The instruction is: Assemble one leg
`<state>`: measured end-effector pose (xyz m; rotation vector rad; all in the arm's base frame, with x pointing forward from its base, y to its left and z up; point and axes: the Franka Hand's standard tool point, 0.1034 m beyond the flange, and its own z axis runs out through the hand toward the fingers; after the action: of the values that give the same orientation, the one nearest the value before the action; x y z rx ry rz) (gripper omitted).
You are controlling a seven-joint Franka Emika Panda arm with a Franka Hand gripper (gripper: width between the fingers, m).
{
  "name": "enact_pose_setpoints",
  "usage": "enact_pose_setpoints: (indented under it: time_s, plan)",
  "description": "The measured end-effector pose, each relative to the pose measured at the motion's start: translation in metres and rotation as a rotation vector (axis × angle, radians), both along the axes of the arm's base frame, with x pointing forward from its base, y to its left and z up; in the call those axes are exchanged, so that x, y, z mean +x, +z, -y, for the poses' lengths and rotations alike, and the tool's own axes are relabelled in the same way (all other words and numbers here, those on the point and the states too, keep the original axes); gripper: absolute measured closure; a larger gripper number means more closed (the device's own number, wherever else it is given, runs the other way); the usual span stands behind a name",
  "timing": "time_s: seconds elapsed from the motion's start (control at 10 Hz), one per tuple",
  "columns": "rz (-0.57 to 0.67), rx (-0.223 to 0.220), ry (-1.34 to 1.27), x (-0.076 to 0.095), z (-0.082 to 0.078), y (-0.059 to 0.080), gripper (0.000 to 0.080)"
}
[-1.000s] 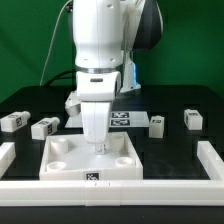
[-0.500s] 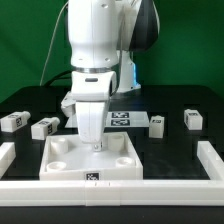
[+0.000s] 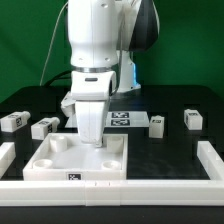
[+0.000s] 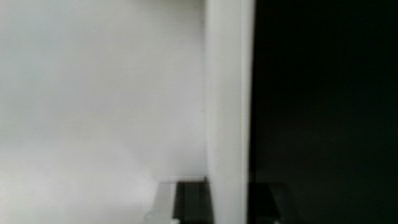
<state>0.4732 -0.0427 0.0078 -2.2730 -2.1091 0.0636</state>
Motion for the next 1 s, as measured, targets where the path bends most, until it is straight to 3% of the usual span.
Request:
enact_pose_setpoints:
  time_s: [0.7, 1.0]
  plan:
    - [0.002, 0.0, -0.004, 0.0, -0.001, 0.0, 0.0739]
    - [0.003, 0.011, 0.019, 0.003, -0.026, 0.001, 0.0739]
